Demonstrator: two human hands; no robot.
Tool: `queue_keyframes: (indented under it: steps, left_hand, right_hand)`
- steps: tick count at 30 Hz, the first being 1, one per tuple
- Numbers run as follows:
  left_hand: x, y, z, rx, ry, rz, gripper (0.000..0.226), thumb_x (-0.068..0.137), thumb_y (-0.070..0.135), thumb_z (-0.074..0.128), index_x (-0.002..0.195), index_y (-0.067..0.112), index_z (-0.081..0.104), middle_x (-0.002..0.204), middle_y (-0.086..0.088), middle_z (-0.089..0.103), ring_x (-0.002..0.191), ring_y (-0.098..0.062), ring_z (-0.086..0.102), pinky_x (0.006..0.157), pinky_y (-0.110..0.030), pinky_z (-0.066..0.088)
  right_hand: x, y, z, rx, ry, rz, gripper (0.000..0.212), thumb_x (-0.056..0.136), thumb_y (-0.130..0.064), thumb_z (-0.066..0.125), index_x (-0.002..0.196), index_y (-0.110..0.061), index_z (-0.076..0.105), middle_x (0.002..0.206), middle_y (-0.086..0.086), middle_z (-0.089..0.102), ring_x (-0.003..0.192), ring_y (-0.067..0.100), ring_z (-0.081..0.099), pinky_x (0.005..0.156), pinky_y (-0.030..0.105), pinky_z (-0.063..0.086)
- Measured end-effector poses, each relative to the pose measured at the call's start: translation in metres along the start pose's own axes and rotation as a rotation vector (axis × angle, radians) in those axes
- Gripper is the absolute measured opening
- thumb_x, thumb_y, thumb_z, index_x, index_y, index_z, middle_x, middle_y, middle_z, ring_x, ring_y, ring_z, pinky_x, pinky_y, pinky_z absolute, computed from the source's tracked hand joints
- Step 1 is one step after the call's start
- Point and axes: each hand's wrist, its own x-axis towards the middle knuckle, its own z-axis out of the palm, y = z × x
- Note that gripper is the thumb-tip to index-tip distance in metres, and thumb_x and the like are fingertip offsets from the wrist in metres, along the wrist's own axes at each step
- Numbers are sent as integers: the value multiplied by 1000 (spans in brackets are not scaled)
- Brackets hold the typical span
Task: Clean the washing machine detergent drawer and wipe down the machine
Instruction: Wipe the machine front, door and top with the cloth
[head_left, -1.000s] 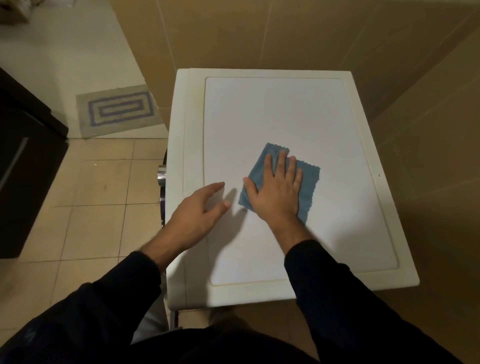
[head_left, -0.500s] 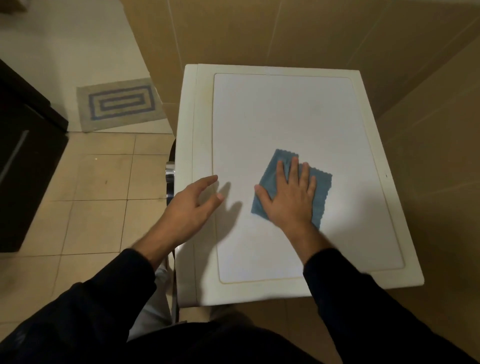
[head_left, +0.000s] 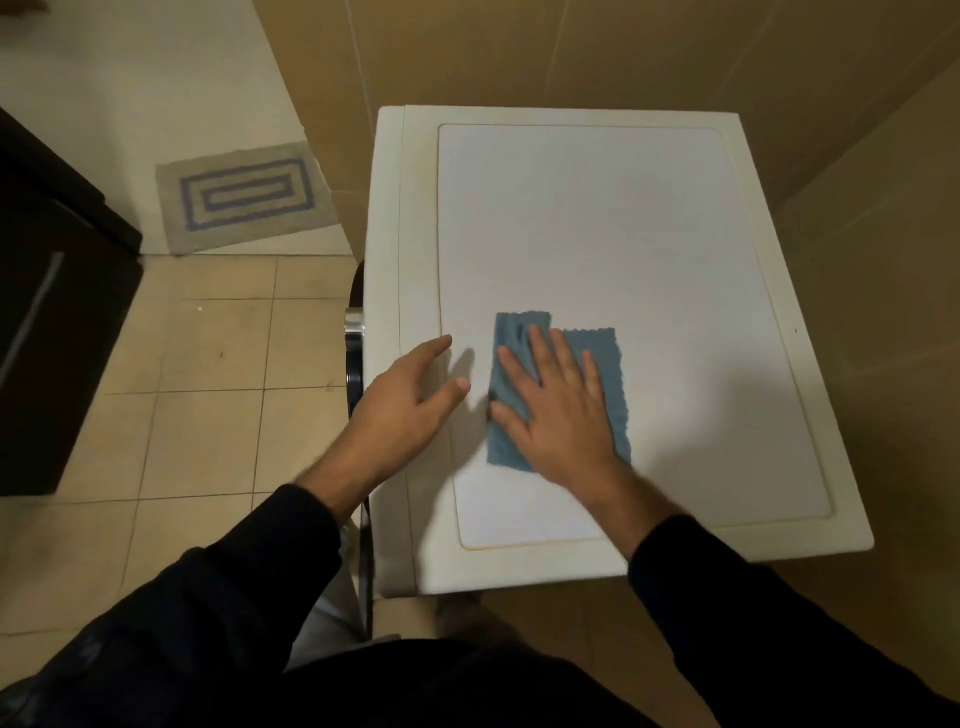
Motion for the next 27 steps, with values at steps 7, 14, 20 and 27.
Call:
queue_keyframes:
  steps: [7, 14, 20, 27]
  left_hand:
    - [-9, -10, -13, -55, 65, -29, 56, 97, 45, 49, 148, 24, 39, 150, 8, 43, 136, -5, 39, 110, -28, 33]
    - [-15, -2, -16, -96, 133, -31, 43, 105, 33, 37, 146, 21, 44, 149, 5, 46, 134, -3, 38, 107, -18, 25]
    - [-12, -1, -19, -131, 136, -34, 43, 105, 35, 36, 147, 26, 40, 150, 7, 44, 135, -3, 37, 107, -21, 26]
    - [3, 0, -27, -168, 129, -52, 45, 105, 34, 36, 149, 25, 38, 150, 6, 44, 137, -5, 37, 106, -19, 25]
  right_hand:
    - [75, -29, -12, -31, -3, 136, 64, 100, -57, 23, 157, -29, 12, 166, 7, 4, 151, 36, 0, 119, 59, 5]
    - [43, -59, -6, -17, -33, -16, 59, 103, -48, 24, 158, -32, 6, 166, 3, -2, 152, 30, -8, 120, 55, 1]
    - [-23, -62, 12, -11, -59, -54, 58, 102, -48, 21, 157, -30, 14, 166, 4, 2, 152, 30, -5, 119, 57, 9]
    - [2, -69, 10, -5, -41, 45, 59, 100, -50, 13, 156, -32, 16, 166, 5, 8, 152, 32, -1, 119, 59, 8]
